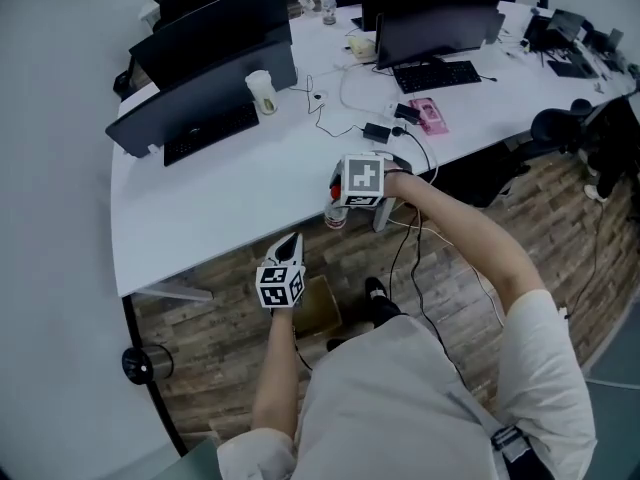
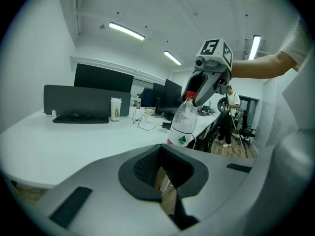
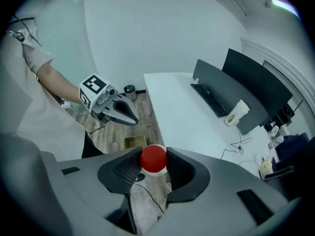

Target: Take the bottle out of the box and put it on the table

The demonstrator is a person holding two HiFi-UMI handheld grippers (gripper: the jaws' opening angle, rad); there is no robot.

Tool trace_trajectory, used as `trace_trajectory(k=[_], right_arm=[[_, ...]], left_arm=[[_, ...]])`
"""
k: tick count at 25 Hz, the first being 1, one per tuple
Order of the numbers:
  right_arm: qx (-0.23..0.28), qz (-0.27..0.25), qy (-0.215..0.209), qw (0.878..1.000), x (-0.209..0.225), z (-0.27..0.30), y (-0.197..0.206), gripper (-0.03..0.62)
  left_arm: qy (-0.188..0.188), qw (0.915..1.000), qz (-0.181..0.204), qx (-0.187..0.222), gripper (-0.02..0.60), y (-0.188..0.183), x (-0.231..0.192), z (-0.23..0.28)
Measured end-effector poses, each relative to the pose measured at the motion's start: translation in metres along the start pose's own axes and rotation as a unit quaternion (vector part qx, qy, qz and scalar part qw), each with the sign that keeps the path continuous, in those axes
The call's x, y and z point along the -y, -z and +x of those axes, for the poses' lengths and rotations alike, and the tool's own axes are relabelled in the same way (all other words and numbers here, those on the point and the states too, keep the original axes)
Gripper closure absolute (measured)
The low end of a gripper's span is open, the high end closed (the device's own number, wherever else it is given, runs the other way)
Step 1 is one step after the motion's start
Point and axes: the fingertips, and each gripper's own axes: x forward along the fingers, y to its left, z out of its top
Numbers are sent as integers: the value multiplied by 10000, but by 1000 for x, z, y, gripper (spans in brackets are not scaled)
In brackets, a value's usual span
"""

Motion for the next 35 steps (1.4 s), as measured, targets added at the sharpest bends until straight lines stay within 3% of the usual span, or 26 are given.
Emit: trace_trajectory(k=[9, 18, 27, 35], right_arm=[[-111, -56, 120, 9999, 91, -30, 25, 413], [-151, 10, 124, 9998, 171, -17, 64, 413], [-289, -280, -237, 9989, 205, 10, 75, 413], [-97, -484, -390, 9980, 205, 31, 84, 411]], left_arm=[[378, 9992, 20, 105, 569, -63, 32, 101], [424, 9987, 234, -143, 569, -76, 29, 176], [173, 9997, 62, -162, 569, -75, 11, 207], [92, 9996, 147, -225, 569, -82, 8, 233]])
